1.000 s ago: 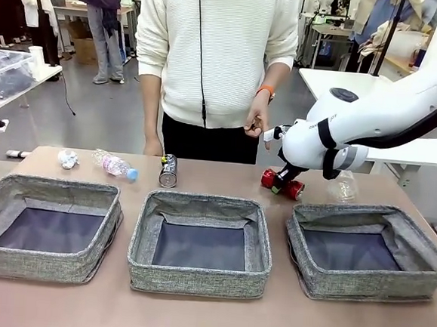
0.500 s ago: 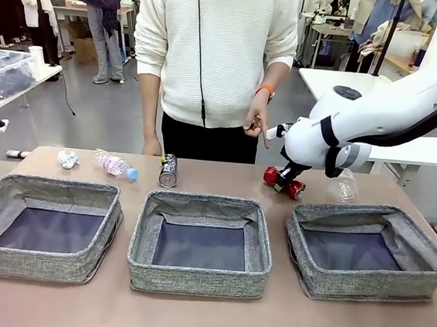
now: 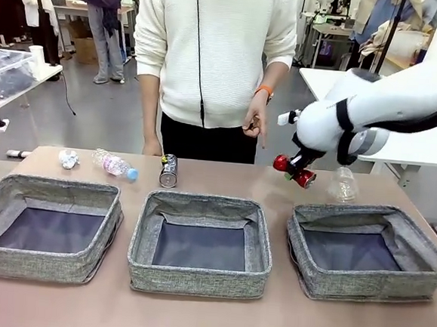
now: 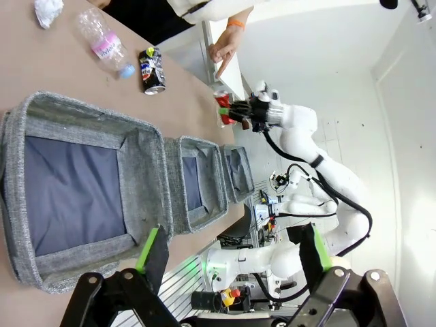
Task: Sort the waste into the appropriate baskets.
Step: Pick up the waste item pointed out by the person.
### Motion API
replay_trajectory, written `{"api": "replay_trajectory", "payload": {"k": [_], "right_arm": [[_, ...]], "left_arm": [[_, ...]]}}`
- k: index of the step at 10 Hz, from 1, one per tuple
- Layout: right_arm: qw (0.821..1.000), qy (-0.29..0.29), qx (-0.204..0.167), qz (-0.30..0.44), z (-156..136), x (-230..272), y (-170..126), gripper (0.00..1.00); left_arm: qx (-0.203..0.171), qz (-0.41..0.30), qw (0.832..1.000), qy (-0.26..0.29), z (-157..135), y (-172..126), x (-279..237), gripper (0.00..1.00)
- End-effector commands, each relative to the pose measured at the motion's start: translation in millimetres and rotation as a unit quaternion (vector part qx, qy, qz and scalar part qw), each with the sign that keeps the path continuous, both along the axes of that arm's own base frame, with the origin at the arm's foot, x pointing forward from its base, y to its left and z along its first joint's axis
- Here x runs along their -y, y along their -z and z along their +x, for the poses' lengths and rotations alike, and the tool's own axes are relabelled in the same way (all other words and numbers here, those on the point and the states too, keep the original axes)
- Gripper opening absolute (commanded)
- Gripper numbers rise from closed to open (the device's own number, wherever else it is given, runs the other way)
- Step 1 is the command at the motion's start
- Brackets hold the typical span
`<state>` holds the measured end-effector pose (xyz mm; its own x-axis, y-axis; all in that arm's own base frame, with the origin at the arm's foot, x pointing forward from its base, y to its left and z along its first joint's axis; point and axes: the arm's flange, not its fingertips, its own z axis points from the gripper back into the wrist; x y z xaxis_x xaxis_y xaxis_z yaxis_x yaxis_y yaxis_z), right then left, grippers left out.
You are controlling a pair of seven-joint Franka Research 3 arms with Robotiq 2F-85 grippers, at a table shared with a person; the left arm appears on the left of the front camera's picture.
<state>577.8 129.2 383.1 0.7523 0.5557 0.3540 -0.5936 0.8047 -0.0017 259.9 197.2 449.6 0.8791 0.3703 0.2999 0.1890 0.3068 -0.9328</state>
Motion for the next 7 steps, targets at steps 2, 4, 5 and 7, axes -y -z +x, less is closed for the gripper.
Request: {"api": "replay_trajectory", "payload": {"k": [2, 4, 5, 7], "right_arm": [[0.985, 0.141, -0.081, 0.064, -119, 47, -122, 0.0], [0.975, 0.154, -0.147, 0.058, -173, 31, -133, 0.0], [0.977, 0.145, -0.146, 0.056, -172, 29, -128, 0.0], [0.982, 0.135, -0.116, 0.069, -159, 48, -142, 0.0]], "left_arm": [[0.013, -0.003, 1.0, 0.001, 0, -1, 1, 1.0], [0.013, -0.003, 1.0, 0.001, 0, -1, 1, 1.0], [0.013, -0.003, 1.0, 0.001, 0, -1, 1, 1.0], [0.013, -0.003, 1.0, 0.001, 0, -1, 1, 1.0]]}}
